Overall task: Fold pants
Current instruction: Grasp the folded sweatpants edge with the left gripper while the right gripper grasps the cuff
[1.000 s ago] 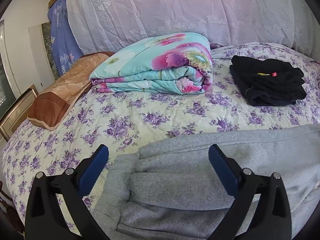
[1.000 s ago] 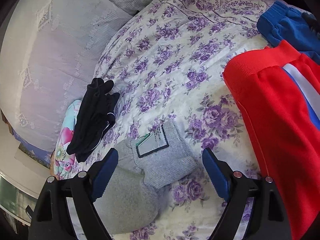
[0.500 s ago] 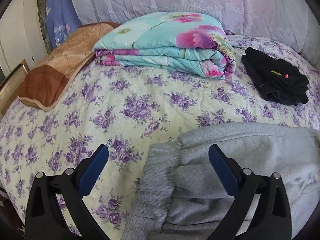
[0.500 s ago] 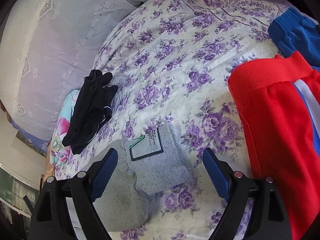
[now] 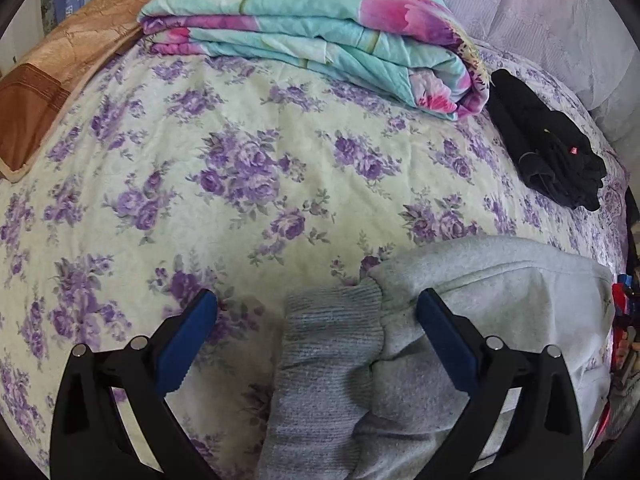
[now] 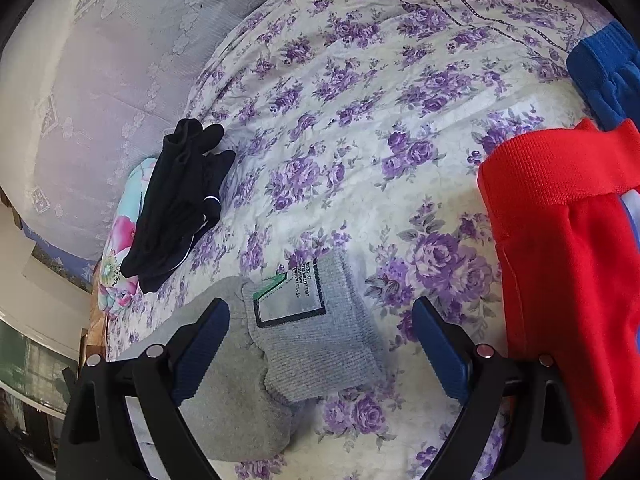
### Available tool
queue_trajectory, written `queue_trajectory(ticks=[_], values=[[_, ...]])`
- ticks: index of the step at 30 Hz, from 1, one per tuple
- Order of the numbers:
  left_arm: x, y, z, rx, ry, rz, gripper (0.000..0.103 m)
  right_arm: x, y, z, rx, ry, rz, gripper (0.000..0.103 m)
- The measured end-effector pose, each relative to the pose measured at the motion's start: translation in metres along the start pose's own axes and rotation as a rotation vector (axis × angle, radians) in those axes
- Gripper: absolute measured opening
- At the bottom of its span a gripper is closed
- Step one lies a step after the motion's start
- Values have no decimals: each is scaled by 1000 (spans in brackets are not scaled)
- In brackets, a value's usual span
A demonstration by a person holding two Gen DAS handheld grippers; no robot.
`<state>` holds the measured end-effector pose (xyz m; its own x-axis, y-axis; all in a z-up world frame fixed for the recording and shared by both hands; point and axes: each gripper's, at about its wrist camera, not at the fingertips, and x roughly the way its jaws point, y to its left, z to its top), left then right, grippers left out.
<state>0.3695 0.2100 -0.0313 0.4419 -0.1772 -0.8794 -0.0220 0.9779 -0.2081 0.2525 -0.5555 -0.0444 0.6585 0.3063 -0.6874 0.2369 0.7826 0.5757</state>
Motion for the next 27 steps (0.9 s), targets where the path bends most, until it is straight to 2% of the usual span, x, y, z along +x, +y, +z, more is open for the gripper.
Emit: queue_trajectory(ticks=[3, 7, 8, 10, 12, 15, 17, 20, 21, 25, 27], values=[[13, 2, 1, -20, 38, -64, 98, 1, 2, -1, -19, 9, 6, 93], [16, 1, -1, -7, 15, -73, 97, 2, 7, 2, -39, 13, 18, 93], [15, 1, -2, -4, 8, -75, 94, 3, 9, 3, -51, 9, 15, 93], [14, -2, -2, 7, 4, -86, 76, 4, 11, 6, -70, 7, 2, 93], [14, -7, -2, 24, 6, -88, 67, 9, 13, 10, -83, 16, 2, 93], [15, -14, -2, 50, 3, -53, 65, 17, 13, 16, -88, 26, 5, 92], [15, -13, -2, 48, 4, -55, 64, 27, 11, 19, -85, 50, 4, 88], [15, -12, 0, 41, 3, -61, 62, 37, 10, 21, -81, 66, 7, 80], [15, -13, 0, 43, 2, -58, 61, 38, 10, 22, -79, 66, 14, 74], [12, -13, 1, 42, -5, -54, 59, 34, 6, 21, -37, 60, 77, 36], [9, -13, 1, 39, -13, -57, 57, 28, 6, 19, -39, 47, 88, 27]])
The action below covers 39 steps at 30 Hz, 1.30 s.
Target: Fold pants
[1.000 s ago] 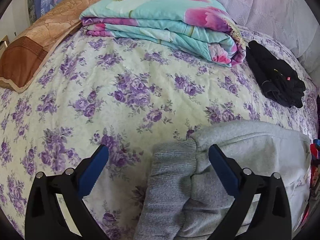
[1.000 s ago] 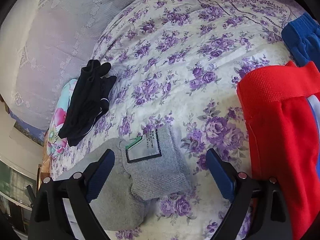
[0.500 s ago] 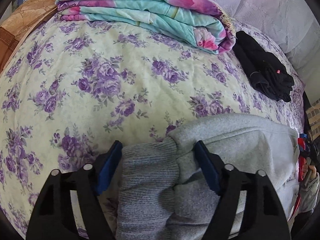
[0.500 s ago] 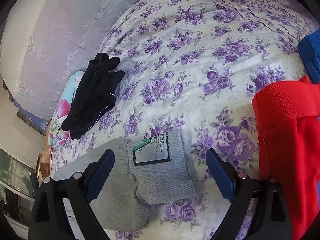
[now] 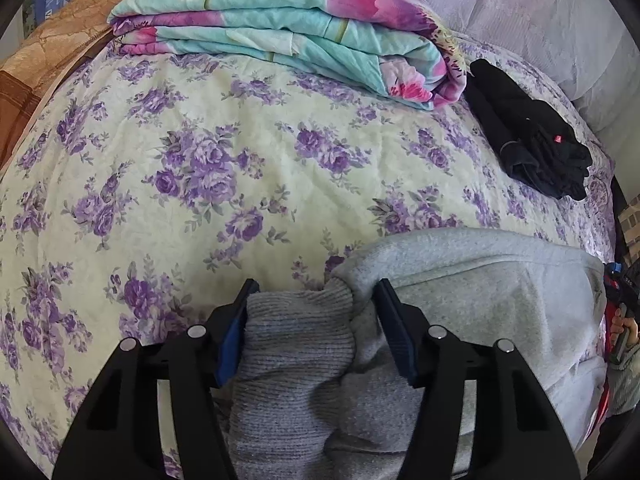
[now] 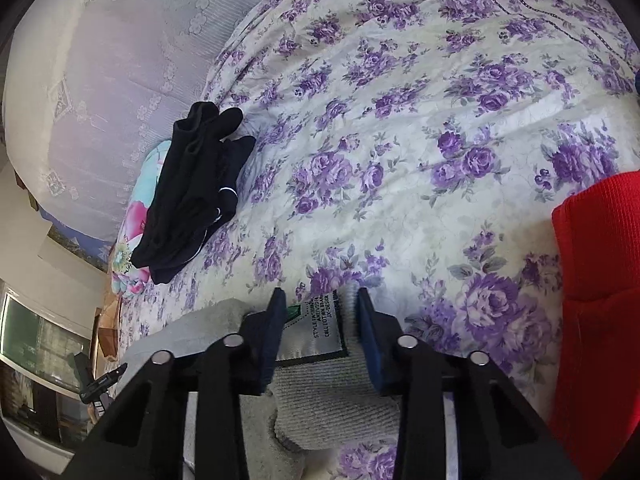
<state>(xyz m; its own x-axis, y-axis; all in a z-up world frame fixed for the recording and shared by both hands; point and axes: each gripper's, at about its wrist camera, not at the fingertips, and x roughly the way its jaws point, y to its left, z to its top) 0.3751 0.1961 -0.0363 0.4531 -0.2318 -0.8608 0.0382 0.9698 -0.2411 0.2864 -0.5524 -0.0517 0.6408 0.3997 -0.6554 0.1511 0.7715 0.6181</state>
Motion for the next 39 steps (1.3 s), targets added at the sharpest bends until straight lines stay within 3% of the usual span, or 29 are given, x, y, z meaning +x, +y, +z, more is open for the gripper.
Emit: queue_trajectory(ticks=[4, 19, 28, 37, 38, 39], values=[[-7, 0, -1, -2, -17, -5, 55, -16, 2, -4, -1, -28, 29, 14], [-47, -12, -7, 11, -99, -12, 47, -68, 27, -21, -40, -117, 49, 6], [-73, -21, -16, 34, -142, -23, 46, -62, 25, -26, -28, -66, 54, 6], [-63, -20, -10, 15, -120, -1, 46, -31, -1, -15, 43, -14, 62, 10], [-61, -20, -9, 12, -115, 3, 46, -29, -3, -13, 49, -9, 64, 13], [-58, -20, -8, 8, -109, 8, 46, -26, -5, -11, 56, -5, 71, 22]])
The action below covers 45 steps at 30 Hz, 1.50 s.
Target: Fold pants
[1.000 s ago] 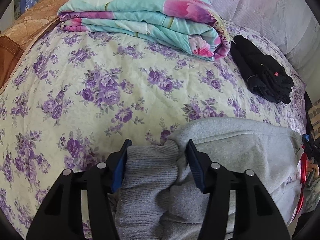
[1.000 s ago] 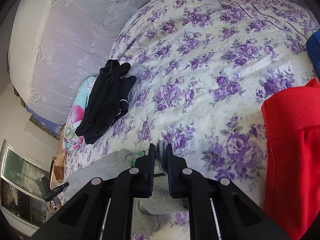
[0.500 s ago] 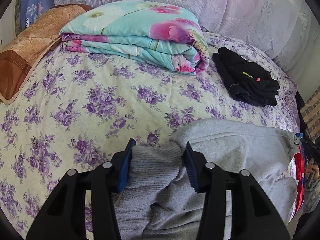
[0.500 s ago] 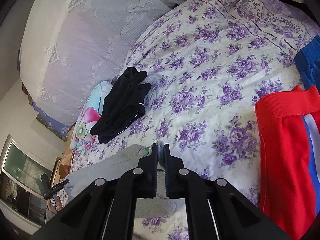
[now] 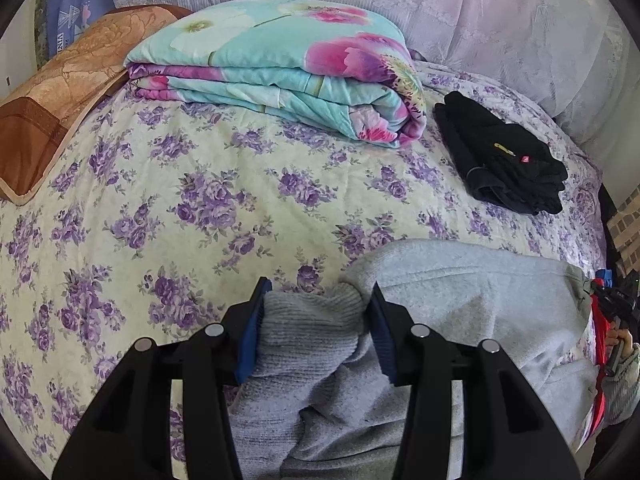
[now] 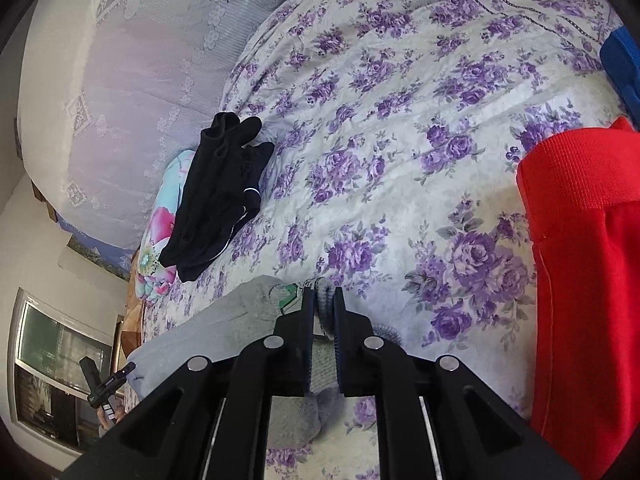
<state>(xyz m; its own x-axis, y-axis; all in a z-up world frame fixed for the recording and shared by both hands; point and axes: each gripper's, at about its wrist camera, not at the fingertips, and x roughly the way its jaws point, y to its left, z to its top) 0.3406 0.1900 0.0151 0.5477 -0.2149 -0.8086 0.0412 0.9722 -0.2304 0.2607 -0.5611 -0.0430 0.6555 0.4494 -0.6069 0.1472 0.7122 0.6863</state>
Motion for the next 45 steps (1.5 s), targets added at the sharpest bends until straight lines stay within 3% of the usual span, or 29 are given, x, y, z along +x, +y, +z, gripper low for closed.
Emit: queue_trajectory(ticks=[1, 3, 6, 7, 13, 17, 23, 28, 34, 35, 36, 37, 39, 41, 42, 45], values=[[2, 0, 1, -3, 4, 3, 46, 4, -1, 1, 3, 6, 8, 36], [6, 2, 2, -15, 11, 8, 46, 11, -1, 2, -9, 8, -2, 41], [9, 4, 3, -38, 18, 10, 46, 11, 10, -1, -66, -26, -31, 13], [7, 4, 3, -45, 15, 5, 46, 5, 16, -2, -84, -50, -31, 10], [-25, -4, -2, -18, -57, -40, 45, -57, 37, -16, -123, -156, 5, 6], [-57, -1, -16, -18, -112, -99, 44, -107, 39, -45, -126, -222, 36, 6], [-100, 12, -68, -20, -166, -165, 44, -165, 15, -118, -89, -277, 80, 6], [-109, 24, -127, -41, -136, -184, 44, -181, -13, -181, -57, -262, 68, 6], [-111, 31, -172, -84, -108, -205, 48, -186, -34, -209, 11, -285, 88, 6], [-114, 31, -176, -92, -113, -199, 50, -187, -34, -211, 15, -283, 98, 6], [-117, 30, -179, -100, -117, -203, 59, -187, -33, -214, 18, -277, 107, 6], [-122, 30, -183, -114, -125, -211, 71, -187, -32, -216, 25, -270, 117, 10], [-129, 33, -194, -165, -145, -231, 83, -186, -30, -224, 41, -257, 146, 11], [-133, 37, -202, -216, -147, -286, 84, -183, -28, -229, 66, -249, 155, 29], [-134, 37, -204, -239, -145, -309, 84, -181, -26, -231, 76, -246, 164, 43], [-136, 33, -202, -298, -146, -388, 84, -171, -18, -236, 98, -213, 191, 48]])
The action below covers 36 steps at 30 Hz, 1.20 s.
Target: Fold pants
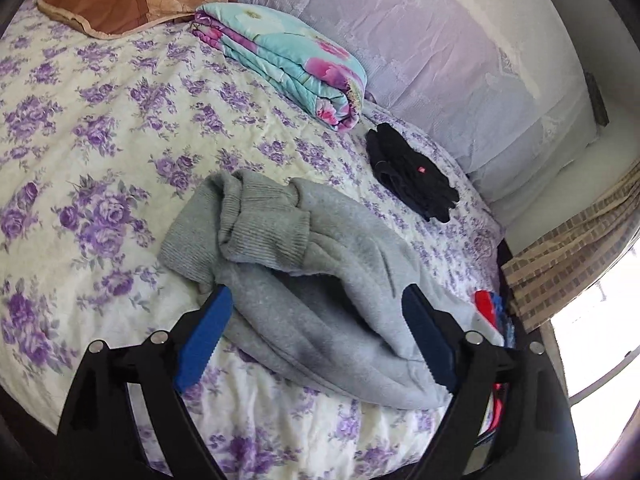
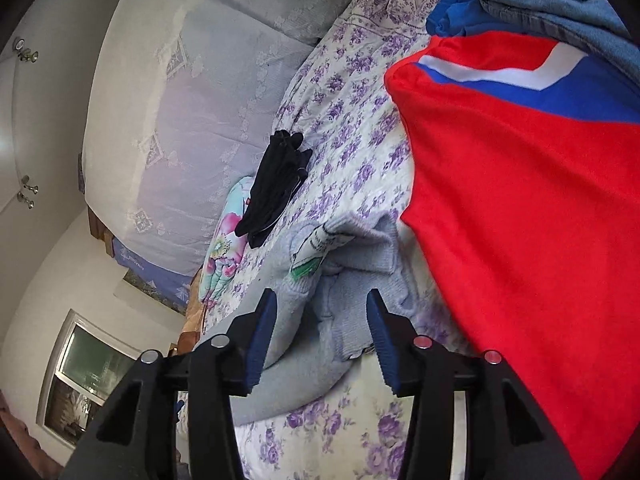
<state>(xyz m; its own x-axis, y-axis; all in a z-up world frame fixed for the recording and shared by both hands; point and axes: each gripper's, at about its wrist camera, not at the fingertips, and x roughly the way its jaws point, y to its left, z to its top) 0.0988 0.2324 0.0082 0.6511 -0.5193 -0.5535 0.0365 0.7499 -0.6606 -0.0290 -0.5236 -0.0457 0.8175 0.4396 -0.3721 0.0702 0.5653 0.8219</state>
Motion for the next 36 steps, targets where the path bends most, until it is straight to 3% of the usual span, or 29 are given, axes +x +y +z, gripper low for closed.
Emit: queue_trajectory(ticks=[5, 8, 10, 13, 21, 25, 27, 29, 30, 31, 33, 36], values=[[33, -14, 14, -113, 79, -54, 82, 15, 11, -5, 26, 39, 11, 59], [65, -8, 16, -201, 161, -29, 57, 18, 15, -10, 39, 58, 26, 61], [78, -1, 16, -257, 190, -55, 19, 19, 19, -14, 33, 69, 26, 61], [80, -2, 21, -251, 174, -92, 8, 21, 21, -16, 51, 80, -2, 61], [68, -13, 33, -220, 152, -132, 7, 21, 11, -12, 181, 54, 15, 64], [67, -15, 37, -201, 158, -124, 7, 41, 9, -2, 236, 86, 23, 68], [67, -15, 41, -199, 163, -122, 7, 56, 2, 3, 288, 95, -16, 70], [69, -15, 48, -203, 171, -119, 7, 66, 3, 13, 288, 86, 21, 60], [70, -16, 52, -207, 174, -120, 7, 69, 9, 20, 265, 82, 35, 37], [69, -17, 57, -210, 176, -124, 7, 68, 16, 26, 249, 62, 46, 28], [62, -22, 65, -200, 157, -122, 7, 61, 41, 36, 158, 19, 87, 18], [47, -26, 63, -169, 128, -120, 7, 43, 69, 36, 37, -13, 133, 17]])
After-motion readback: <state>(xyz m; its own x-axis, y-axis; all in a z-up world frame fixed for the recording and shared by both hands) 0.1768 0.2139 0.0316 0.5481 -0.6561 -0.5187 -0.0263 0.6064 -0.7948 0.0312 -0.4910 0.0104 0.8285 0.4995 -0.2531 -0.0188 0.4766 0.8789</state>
